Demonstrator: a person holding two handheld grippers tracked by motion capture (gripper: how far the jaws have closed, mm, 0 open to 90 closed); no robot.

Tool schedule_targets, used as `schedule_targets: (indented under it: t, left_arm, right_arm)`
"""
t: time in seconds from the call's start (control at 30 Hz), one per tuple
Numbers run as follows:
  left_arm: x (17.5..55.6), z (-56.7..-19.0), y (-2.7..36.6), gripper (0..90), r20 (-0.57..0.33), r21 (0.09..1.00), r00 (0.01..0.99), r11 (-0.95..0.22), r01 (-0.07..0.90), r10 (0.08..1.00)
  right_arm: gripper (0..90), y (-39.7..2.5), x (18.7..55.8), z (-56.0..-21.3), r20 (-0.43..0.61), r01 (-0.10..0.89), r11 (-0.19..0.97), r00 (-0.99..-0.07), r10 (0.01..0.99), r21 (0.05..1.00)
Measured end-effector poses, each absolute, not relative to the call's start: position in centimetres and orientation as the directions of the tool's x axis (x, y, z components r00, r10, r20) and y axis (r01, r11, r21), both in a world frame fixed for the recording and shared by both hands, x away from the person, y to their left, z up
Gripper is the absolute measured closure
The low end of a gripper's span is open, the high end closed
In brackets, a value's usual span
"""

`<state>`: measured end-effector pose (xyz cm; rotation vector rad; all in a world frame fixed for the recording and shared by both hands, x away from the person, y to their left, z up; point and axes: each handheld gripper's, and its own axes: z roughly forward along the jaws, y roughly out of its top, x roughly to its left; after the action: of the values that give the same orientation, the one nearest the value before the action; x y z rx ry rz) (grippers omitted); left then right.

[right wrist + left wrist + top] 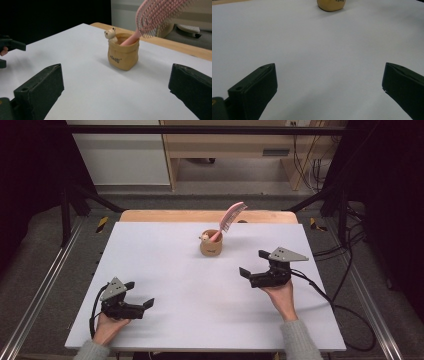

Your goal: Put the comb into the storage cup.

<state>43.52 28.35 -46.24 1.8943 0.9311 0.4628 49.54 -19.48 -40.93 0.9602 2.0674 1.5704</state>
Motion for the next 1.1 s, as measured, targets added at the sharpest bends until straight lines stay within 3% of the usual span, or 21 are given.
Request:
schedule_targets:
  t: [1.1]
  left_arm:
    - [43.7,-46.6,28.2,0.1,-0.056,0.866,0.649,-0.287,0.41,0.758]
  right_arm:
    - [0.1,-23.8,46.2,-46.0,0.125,0.323,0.168,-0.717,0.685,0.931]
